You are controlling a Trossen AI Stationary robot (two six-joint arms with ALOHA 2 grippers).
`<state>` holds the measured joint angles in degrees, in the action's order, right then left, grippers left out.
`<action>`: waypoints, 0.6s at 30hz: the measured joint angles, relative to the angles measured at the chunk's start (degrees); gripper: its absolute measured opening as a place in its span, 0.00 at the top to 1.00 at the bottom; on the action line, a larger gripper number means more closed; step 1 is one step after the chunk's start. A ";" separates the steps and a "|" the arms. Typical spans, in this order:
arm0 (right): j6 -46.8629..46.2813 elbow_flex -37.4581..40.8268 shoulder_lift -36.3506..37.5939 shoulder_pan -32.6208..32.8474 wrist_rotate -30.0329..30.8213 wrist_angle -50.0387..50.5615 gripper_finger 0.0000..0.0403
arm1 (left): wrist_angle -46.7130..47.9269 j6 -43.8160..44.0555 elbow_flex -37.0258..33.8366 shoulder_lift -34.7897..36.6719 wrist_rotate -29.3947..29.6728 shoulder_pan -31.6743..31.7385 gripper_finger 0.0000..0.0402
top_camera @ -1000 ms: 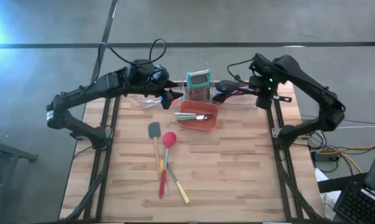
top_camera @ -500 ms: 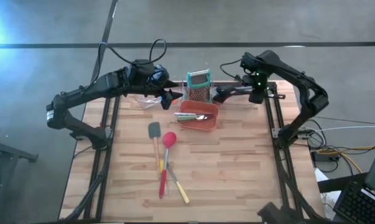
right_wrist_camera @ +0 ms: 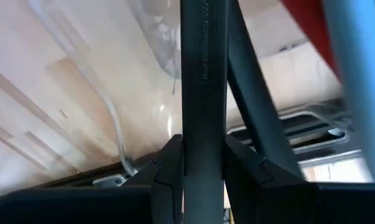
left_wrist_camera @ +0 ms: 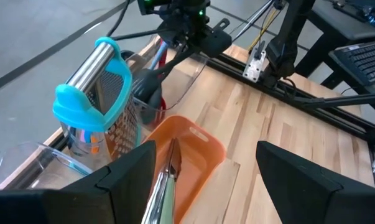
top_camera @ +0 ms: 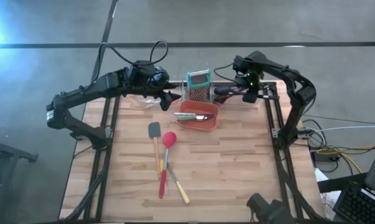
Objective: Pick & Place Kitchen Items
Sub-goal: Put the black serving spoon into the right transparent bin, then put the gray spatula into the left transparent bin
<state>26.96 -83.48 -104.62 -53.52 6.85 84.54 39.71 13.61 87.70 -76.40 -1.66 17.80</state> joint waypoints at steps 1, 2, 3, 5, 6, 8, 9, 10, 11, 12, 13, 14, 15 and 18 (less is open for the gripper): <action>0.02 -0.46 -0.36 0.00 0.04 0.05 0.82 | -0.05 0.00 0.00 0.00 0.11 -0.02 0.30; 0.02 -0.83 -0.59 -0.01 0.12 -0.02 0.82 | -0.05 0.04 0.00 0.00 0.14 -0.01 0.30; 0.02 -1.19 -0.72 -0.02 0.20 -0.24 0.82 | -0.05 0.17 0.00 0.00 0.14 -0.01 0.30; -0.24 -1.91 -0.92 0.00 0.20 -0.58 0.82 | -0.05 0.26 0.00 0.00 0.16 0.00 0.30; -0.68 -2.23 -1.02 0.00 0.22 -0.62 0.82 | -0.05 0.26 0.00 0.00 0.16 0.00 0.30; -1.95 -2.71 -1.26 -0.02 0.22 -1.04 0.82 | -0.05 0.28 0.00 0.00 0.16 -0.02 0.30; -2.47 -2.85 -1.29 -0.02 0.19 -1.26 0.82 | -0.05 0.28 0.00 0.00 0.16 -0.02 0.30; -3.15 -2.98 -1.29 -0.02 0.18 -1.32 0.80 | -0.05 0.28 0.00 0.00 0.17 0.00 0.30; -3.92 -3.12 -1.27 -0.02 0.22 -1.40 0.76 | -0.05 0.28 0.00 0.00 0.18 0.00 0.30; -4.30 -3.16 -1.25 -0.02 0.20 -1.61 0.71 | -0.05 0.28 -0.03 0.01 0.20 -0.01 0.30; -4.57 -3.21 -1.24 -0.02 0.20 -1.60 0.66 | -0.05 0.28 -0.08 0.01 0.24 -0.01 0.30; -4.82 -3.21 -1.20 -0.02 0.18 -1.56 0.61 | -0.09 0.31 -0.19 0.02 0.24 0.00 0.30; -5.44 -3.21 -1.10 -0.02 0.18 -1.56 0.57 | -0.14 0.31 -0.37 0.02 0.25 0.00 0.30; -7.36 -3.21 -0.86 -0.02 0.20 -1.44 0.48 | 0.00 0.39 -0.94 0.02 0.25 -0.02 0.30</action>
<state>19.60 -86.70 -105.48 -53.54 7.05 83.11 39.70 14.00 86.76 -76.38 -1.41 17.78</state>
